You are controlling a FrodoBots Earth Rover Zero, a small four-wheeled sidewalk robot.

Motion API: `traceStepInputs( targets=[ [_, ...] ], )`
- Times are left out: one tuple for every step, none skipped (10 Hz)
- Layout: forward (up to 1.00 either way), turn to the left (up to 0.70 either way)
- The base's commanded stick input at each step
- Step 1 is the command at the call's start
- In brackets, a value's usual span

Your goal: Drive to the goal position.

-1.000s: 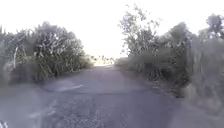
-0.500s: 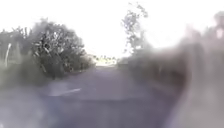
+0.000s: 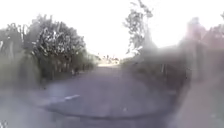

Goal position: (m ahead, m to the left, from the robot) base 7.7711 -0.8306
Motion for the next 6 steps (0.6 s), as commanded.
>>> traceStepInputs(
  targets=[
    [0.85,0.0],
    [0.85,0.0],
    [0.85,0.0],
    [0.85,0.0],
    [0.85,0.0],
    [0.85,0.0]
  ],
)
